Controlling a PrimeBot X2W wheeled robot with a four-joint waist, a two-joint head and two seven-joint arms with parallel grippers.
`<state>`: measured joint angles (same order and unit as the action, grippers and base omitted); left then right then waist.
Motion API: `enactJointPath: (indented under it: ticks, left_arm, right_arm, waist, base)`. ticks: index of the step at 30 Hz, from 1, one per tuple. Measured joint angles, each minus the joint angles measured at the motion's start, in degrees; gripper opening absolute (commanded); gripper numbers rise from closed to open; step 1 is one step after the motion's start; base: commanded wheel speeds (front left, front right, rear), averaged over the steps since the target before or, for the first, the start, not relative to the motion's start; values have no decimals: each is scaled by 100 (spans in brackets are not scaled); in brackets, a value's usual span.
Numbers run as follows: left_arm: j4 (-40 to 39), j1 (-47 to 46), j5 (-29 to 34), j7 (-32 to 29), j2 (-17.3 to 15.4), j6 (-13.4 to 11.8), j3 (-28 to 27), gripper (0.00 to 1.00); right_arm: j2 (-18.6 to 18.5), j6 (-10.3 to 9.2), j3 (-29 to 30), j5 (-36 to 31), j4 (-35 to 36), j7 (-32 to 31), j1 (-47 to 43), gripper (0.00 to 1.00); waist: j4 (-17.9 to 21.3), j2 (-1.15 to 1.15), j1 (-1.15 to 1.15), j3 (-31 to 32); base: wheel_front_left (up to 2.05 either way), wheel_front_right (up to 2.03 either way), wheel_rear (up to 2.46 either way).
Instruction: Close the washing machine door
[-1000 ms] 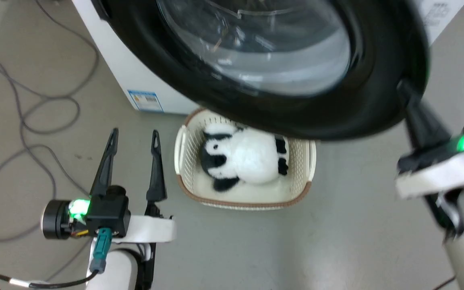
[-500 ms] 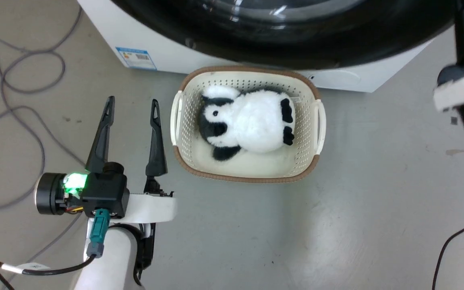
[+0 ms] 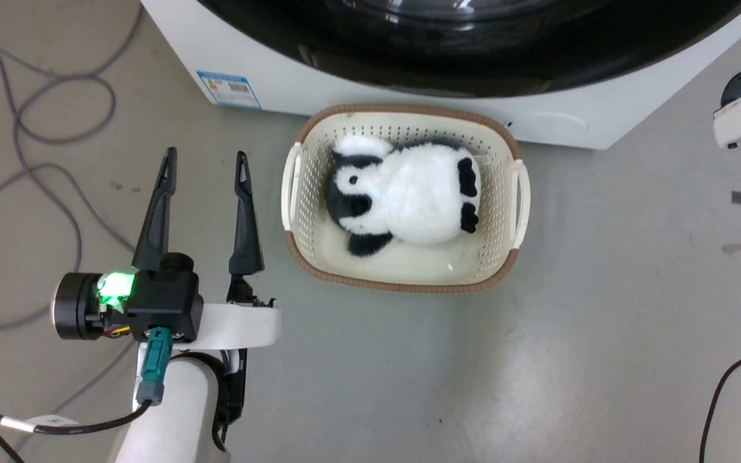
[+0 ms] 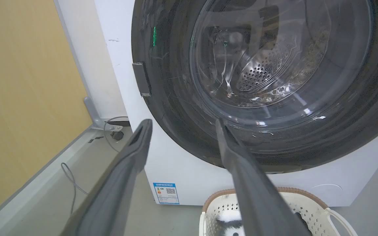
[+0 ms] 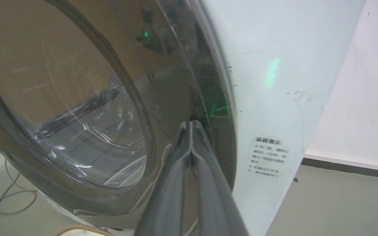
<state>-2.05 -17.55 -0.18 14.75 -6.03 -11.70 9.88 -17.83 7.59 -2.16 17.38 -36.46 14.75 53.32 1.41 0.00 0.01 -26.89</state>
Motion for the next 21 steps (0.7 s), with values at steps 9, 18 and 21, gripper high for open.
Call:
enactJointPath:
  ticks: [9,18,21]
  left_arm:
    - [226,250,-59,0,-8,-32,-120,100]
    - [452,868,-101,0,-15,-31,-205,100]
    - [494,1018,-101,0,-14,-32,-211,100]
  right_arm:
    - [385,-5,1301,-456,1157,3,-803,0]
    - [1079,-14,1411,-1167,2393,2,-2374,0]
    - [1230,-14,1280,-1237,2630,3,-2858,38]
  waist:
    - [73,0,-1,608]
    - [173,0,-1,1506]
    - [197,0,-1,1769]
  base:
    - [0,0,0]
    - [0,0,0]
    - [0,0,0]
